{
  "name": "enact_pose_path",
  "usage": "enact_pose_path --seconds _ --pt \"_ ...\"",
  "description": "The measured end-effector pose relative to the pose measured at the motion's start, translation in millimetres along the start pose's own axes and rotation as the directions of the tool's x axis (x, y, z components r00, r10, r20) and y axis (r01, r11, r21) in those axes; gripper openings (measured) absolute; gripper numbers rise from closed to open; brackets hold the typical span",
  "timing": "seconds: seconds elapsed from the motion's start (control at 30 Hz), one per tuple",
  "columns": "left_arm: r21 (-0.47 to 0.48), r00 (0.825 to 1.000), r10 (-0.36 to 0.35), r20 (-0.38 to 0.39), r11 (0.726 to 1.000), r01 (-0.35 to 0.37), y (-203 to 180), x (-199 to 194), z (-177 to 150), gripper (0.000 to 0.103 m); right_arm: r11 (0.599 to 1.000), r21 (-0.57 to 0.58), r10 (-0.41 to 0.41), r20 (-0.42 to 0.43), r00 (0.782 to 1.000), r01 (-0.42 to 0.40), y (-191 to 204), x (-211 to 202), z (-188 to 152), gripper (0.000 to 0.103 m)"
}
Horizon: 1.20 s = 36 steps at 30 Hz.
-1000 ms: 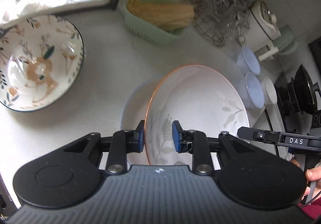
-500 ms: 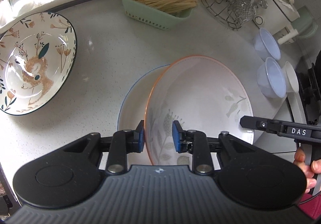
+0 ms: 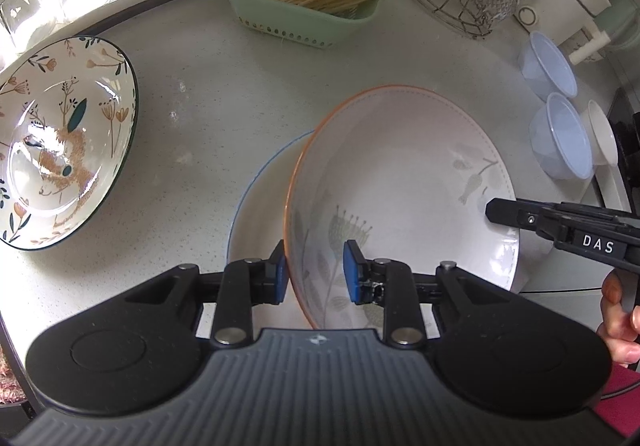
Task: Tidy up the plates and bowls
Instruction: 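Lift the leaf-pattern plate and carry it over the rose plate, then lower the leaf-pattern plate onto the rose plate and open both grippers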
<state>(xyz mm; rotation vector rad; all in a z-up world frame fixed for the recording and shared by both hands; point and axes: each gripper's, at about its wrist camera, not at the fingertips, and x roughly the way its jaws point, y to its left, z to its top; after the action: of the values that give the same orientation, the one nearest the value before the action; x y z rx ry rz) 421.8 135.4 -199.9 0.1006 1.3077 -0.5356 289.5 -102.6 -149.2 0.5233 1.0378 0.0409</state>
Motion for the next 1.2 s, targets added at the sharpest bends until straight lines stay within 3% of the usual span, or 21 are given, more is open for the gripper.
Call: enact_pose_path --seconds 0.37,0.57,0.67,0.77,1.0,1.2 --pt "-0.018 0.998 0.062 -0.025 0.998 -0.062 3 8 2 0.032 0.996 -0.08 -0.041 -0.01 0.999 0.04 14 11 3 0.014" --pt "-0.026 0.996 0.086 -0.006 0.996 -0.086 1 5 1 0.032 0.986 -0.145 -0.084 0.028 0.996 0.087 25 14 5 0.015" --pt "-0.05 0.994 0.103 0.026 0.994 -0.101 2 0 -1 0.032 0.98 -0.169 -0.097 0.039 0.995 0.102 28 15 4 0.015" --pt "-0.114 0.995 0.078 0.06 0.991 -0.071 9 -6 -5 0.032 0.981 -0.167 -0.092 0.035 0.995 0.096 26 17 5 0.014" --pt "-0.14 0.991 0.079 0.106 0.988 -0.064 10 -15 -13 0.032 0.982 -0.163 -0.091 0.043 0.995 0.097 27 17 6 0.015" --pt "-0.169 0.981 0.08 0.178 0.984 -0.05 9 -35 -16 0.032 0.977 -0.189 -0.067 0.163 0.984 0.097 35 -2 8 0.014"
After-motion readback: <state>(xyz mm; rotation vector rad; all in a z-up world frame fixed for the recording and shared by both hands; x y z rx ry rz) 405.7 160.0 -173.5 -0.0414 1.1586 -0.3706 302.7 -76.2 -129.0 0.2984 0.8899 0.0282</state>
